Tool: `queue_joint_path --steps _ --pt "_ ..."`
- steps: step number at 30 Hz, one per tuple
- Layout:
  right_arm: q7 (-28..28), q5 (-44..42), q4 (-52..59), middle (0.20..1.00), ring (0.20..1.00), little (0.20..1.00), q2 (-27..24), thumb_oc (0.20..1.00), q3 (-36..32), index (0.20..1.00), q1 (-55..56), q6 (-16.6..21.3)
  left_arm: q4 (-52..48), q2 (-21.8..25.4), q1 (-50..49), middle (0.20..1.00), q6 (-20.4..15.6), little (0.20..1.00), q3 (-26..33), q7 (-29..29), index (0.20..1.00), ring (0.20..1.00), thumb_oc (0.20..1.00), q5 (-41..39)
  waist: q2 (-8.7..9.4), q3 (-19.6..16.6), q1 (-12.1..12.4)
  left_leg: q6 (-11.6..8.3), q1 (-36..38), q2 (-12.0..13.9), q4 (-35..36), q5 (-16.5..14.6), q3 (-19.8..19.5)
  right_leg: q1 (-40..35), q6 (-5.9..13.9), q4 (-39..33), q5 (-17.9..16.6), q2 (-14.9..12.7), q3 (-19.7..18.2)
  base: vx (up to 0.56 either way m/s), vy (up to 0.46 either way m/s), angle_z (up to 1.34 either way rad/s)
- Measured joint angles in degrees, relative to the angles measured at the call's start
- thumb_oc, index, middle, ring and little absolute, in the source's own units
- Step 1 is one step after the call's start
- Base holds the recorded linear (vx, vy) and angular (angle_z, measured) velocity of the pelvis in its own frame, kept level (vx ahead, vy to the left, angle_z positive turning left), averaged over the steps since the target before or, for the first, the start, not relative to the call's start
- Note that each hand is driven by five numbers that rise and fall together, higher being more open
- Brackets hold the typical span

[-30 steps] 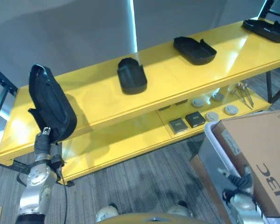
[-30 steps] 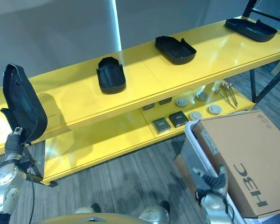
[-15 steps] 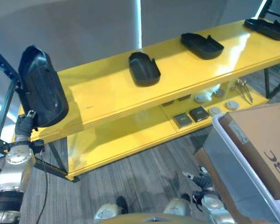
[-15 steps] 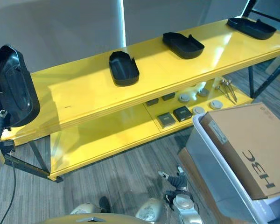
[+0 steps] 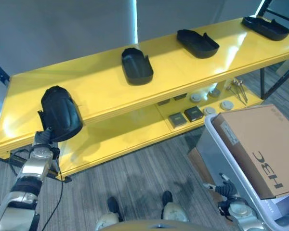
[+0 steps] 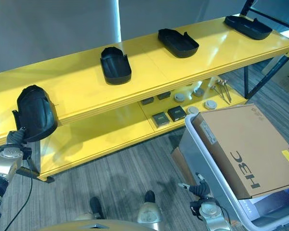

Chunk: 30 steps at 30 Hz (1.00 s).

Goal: Move parts from the plastic box to the shelf.

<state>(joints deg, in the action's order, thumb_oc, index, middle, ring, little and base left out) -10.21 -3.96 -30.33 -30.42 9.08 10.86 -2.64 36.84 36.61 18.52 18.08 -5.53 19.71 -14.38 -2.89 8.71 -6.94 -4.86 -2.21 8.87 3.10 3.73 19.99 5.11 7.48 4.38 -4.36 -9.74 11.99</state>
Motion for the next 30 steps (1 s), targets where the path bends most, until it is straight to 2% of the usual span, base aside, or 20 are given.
queue_joint_path --steps 3,6,9,14,16,18,26,30 --pt "2.8 2.3 -1.4 1.000 1.000 1.000 0.0 1.000 4.1 1.000 -0.4 -0.2 5.1 0.6 5.8 0.200 0.8 0.200 -1.2 0.8 0.200 0.200 0.200 0.3 -0.44 0.0 -0.2 0.29 -1.5 0.1 -0.1 0.5 0.5 1.1 -0.03 0.3 0.0 -0.1 0.4 -0.02 0.045 0.09" --pt "4.7 2.2 -2.3 1.000 1.000 1.000 -0.7 1.000 6.4 1.000 -0.5 -0.1 4.9 0.7 7.3 0.200 1.1 0.200 -2.1 1.0 0.200 0.200 0.200 2.2 -1.49 0.8 -0.6 0.79 -2.1 0.2 -0.2 3.4 0.4 1.2 0.09 1.0 0.8 -0.3 1.2 -0.01 0.076 0.13" --pt "5.0 2.2 -2.3 1.000 1.000 1.000 -1.8 1.000 9.4 1.000 -2.3 -0.1 5.1 1.8 9.7 0.200 1.1 0.200 -4.8 1.1 0.200 0.200 0.200 2.5 -2.15 2.2 -0.1 0.85 -3.9 -0.3 -1.6 3.6 0.4 3.7 0.50 3.8 2.2 -1.6 1.2 -0.04 0.071 0.10" --pt "4.8 2.1 -2.0 1.000 1.000 1.000 -1.8 1.000 10.8 1.000 -7.3 0.4 7.2 7.1 16.4 0.200 1.6 0.200 -6.1 0.6 0.200 0.200 0.200 7.0 -1.23 6.3 0.0 1.29 -6.7 -0.1 -4.0 4.4 0.4 8.0 0.44 8.6 3.8 -2.3 0.6 -0.01 0.047 0.03" --pt "4.7 2.1 -1.6 1.000 1.000 1.000 -2.3 1.000 10.8 1.000 -7.7 0.8 9.3 10.7 19.9 0.200 2.0 0.200 -8.2 0.2 0.200 0.200 0.200 8.0 0.15 8.5 -0.2 1.23 -6.9 -0.2 -4.4 4.5 0.5 9.3 0.23 10.7 4.8 -2.6 -0.1 0.01 0.044 -0.08" --pt "4.7 2.0 -1.8 1.000 1.000 1.000 -3.0 1.000 10.8 1.000 -7.6 0.8 10.7 11.9 22.4 0.200 2.6 0.200 -8.5 0.0 0.200 0.200 0.200 8.0 0.77 10.1 -0.7 1.19 -7.2 -0.2 -4.8 4.5 0.5 9.8 0.44 11.4 5.1 -2.8 -0.1 0.00 0.016 -0.02" --pt "4.5 1.6 -1.8 1.000 1.000 1.000 -4.5 1.000 10.9 1.000 -7.4 1.4 13.8 12.6 29.7 0.200 4.0 0.200 -11.0 0.2 0.200 0.200 0.200 8.2 1.08 12.9 -1.5 1.07 -8.8 0.4 -6.6 4.4 0.5 11.5 -0.09 13.2 5.4 -2.1 -0.6 -0.04 -0.006 -0.03" --pt "3.8 1.4 -1.0 1.000 1.000 1.000 -4.6 1.000 11.1 1.000 -8.5 1.7 14.4 12.7 32.5 0.200 4.4 0.200 -13.5 0.3 0.200 0.200 0.200 8.5 1.06 13.0 -1.8 1.03 -9.8 0.7 -7.0 4.4 0.6 13.0 -0.38 14.0 5.6 -1.9 -0.8 -0.03 -0.016 -0.02"
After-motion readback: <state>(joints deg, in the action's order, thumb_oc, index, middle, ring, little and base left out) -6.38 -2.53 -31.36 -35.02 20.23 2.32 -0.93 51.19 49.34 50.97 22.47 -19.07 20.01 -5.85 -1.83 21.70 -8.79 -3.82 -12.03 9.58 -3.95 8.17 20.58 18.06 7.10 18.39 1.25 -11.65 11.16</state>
